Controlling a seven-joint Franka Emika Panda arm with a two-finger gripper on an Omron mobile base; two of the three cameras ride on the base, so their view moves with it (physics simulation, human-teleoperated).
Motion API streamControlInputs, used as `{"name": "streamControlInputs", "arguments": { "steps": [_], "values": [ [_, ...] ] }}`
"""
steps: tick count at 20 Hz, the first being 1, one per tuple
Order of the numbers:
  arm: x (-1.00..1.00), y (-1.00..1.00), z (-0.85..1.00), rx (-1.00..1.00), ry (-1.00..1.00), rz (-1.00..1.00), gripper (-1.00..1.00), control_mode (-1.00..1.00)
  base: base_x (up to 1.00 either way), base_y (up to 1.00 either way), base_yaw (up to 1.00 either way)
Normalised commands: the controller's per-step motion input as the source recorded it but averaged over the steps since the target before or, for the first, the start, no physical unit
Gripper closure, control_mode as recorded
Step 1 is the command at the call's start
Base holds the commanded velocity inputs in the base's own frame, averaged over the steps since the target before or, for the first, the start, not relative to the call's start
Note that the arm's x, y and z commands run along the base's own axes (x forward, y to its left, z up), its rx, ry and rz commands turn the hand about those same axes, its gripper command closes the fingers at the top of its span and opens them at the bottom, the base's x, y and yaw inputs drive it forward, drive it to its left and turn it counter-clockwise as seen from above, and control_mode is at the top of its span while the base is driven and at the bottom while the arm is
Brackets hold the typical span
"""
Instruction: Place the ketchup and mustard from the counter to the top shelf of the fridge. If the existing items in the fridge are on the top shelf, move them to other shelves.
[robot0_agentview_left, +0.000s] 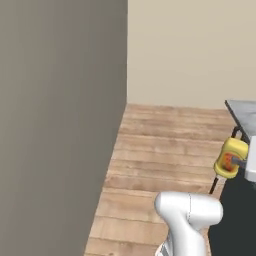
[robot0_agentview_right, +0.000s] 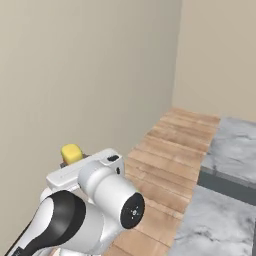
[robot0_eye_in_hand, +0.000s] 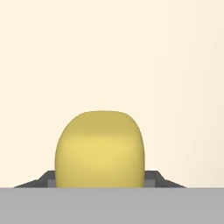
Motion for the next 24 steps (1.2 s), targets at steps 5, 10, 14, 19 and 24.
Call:
{"name": "streamControlInputs", "arguments": {
  "steps": [5,10,14,19,24],
  "values": [
    [0.00,0.00,0.00,0.00,0.00,0.00,1.00,1.00,1.00,0.13,-0.49],
    [0.00,0.00,0.00,0.00,0.00,0.00,1.00,1.00,1.00,0.10,-0.43],
    [0.00,0.00,0.00,0.00,0.00,0.00,1.00,1.00,1.00,0.08,-0.39],
    [0.00,0.00,0.00,0.00,0.00,0.00,1.00,1.00,1.00,0.07,-0.34],
    [0.00,0.00,0.00,0.00,0.00,0.00,1.00,1.00,1.00,0.13,-0.33]
  ]
}}
